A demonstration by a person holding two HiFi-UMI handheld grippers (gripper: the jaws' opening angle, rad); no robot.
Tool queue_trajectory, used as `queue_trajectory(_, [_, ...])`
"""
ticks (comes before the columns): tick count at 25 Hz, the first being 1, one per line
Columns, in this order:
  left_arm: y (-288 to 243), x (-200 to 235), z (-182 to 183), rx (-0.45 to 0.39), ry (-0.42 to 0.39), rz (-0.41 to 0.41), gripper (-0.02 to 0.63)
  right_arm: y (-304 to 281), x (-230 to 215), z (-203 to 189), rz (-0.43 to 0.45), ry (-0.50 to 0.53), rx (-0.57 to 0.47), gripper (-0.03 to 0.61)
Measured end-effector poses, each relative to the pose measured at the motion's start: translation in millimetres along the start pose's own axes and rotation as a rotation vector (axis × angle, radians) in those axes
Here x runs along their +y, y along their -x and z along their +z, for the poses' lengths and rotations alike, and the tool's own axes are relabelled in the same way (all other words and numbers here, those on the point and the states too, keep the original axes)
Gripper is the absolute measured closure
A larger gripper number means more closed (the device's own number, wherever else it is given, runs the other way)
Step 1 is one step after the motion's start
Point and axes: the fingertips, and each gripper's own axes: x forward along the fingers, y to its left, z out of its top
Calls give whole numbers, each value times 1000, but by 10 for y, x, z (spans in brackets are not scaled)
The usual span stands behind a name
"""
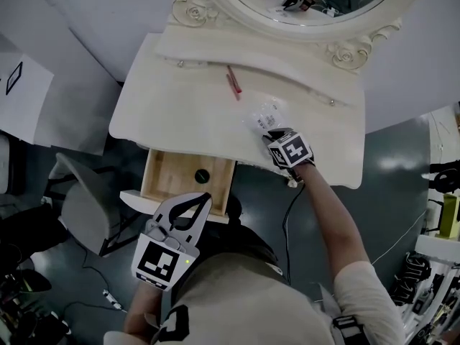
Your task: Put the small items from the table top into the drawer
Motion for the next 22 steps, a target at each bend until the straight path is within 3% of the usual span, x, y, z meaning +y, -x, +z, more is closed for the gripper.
queue_trajectory(18, [265,156,41,-21,-8,41,555,25,-2,-38,-73,-157,7,512])
queue_trajectory(22, [309,202,85,-40,-15,40,555,58,33,-58,-105,-154,16,514])
